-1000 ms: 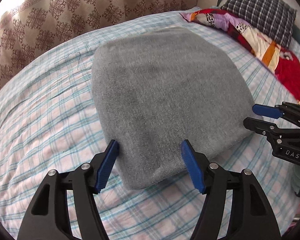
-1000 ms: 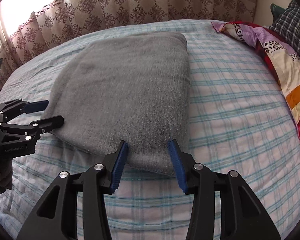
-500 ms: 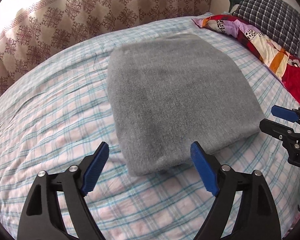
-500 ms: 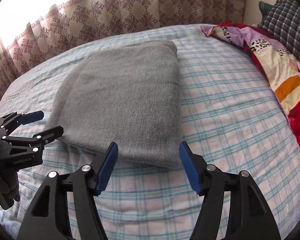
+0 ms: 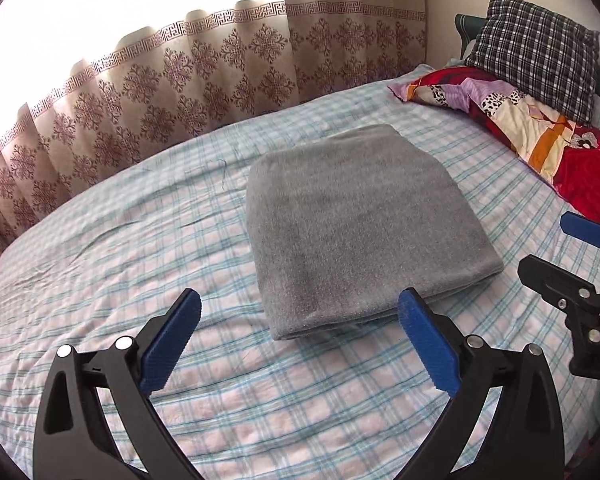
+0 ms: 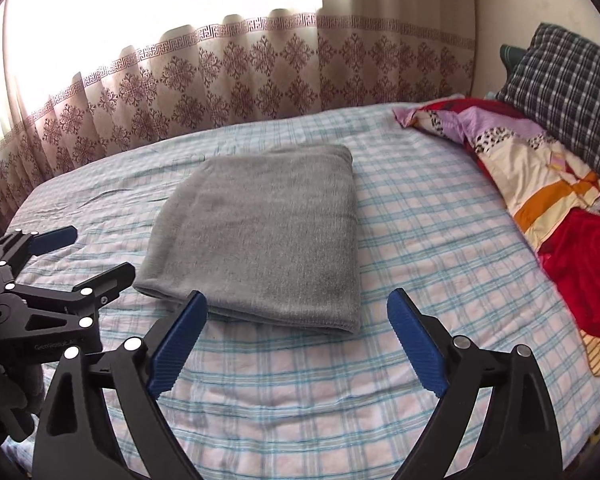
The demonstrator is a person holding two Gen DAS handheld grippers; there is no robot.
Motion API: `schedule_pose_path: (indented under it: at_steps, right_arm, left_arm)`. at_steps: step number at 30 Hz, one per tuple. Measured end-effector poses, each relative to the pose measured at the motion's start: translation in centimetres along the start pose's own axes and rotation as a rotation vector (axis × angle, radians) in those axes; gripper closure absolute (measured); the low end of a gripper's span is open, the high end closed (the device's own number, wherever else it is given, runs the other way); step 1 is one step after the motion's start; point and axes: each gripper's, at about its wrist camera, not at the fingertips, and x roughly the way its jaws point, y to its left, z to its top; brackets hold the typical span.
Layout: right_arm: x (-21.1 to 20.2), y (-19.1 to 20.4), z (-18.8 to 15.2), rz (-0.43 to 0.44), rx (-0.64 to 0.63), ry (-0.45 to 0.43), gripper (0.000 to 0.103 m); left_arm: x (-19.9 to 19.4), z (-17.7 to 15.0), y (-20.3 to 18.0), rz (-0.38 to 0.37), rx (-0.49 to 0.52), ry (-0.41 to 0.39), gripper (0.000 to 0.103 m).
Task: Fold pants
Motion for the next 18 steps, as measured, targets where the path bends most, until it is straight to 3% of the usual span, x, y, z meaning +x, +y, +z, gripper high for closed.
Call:
schedule_pose_path:
  at_steps: [18]
  right_arm:
    - [-2.0, 0.1, 0.2, -0.096, -0.008, -0.089, 0.012]
  left_arm:
    - [-4.3, 0.3, -0.1, 0.115, -0.033, -0.045, 0.003]
